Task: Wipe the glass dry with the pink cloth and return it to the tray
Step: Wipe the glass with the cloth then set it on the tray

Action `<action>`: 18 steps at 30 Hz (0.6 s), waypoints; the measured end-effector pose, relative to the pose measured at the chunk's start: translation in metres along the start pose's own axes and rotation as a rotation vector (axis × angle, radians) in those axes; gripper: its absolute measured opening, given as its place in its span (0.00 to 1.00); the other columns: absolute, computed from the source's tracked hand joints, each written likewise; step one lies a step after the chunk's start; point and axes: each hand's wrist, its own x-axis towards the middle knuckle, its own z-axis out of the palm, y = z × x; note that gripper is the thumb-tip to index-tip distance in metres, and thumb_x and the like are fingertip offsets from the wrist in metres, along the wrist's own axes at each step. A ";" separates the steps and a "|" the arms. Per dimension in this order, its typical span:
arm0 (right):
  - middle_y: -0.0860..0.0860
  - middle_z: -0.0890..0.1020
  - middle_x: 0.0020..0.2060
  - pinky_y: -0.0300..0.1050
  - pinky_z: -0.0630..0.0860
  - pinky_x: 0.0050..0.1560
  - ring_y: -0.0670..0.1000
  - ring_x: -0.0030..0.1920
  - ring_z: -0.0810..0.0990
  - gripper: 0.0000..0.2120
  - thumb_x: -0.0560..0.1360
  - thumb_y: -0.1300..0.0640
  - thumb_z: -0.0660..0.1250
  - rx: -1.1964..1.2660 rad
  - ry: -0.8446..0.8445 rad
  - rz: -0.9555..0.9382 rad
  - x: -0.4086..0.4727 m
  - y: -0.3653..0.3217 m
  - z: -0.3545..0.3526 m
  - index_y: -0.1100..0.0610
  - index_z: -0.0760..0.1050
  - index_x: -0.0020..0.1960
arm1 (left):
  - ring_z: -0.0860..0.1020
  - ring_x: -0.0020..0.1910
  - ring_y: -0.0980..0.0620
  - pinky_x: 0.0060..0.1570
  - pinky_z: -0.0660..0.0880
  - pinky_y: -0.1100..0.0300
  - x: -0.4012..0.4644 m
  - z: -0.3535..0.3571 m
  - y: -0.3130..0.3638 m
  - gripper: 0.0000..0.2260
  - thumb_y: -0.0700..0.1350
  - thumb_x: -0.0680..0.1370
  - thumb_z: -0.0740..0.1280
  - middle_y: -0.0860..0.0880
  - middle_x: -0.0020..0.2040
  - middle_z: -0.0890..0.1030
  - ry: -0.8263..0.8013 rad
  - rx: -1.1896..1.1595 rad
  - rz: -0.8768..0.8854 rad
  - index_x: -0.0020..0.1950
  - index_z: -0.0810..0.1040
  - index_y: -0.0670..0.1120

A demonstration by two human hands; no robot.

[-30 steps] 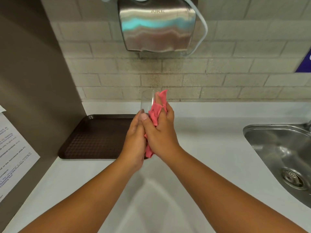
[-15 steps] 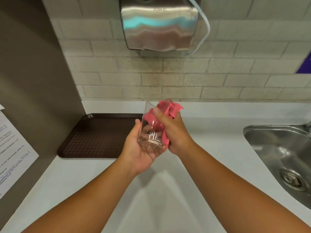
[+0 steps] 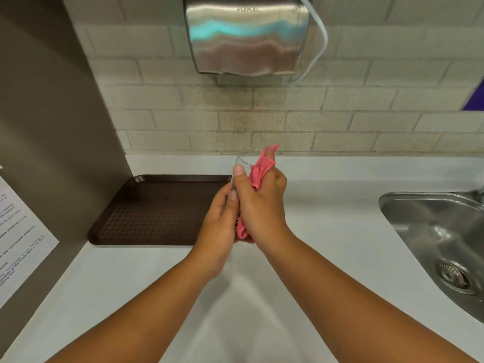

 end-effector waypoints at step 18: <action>0.64 0.84 0.63 0.61 0.86 0.58 0.63 0.59 0.87 0.33 0.72 0.49 0.82 0.606 -0.048 0.372 0.038 -0.012 -0.031 0.59 0.74 0.71 | 0.89 0.50 0.49 0.46 0.87 0.51 -0.007 -0.015 0.000 0.26 0.69 0.75 0.72 0.42 0.64 0.86 -0.074 -0.075 -0.067 0.71 0.76 0.62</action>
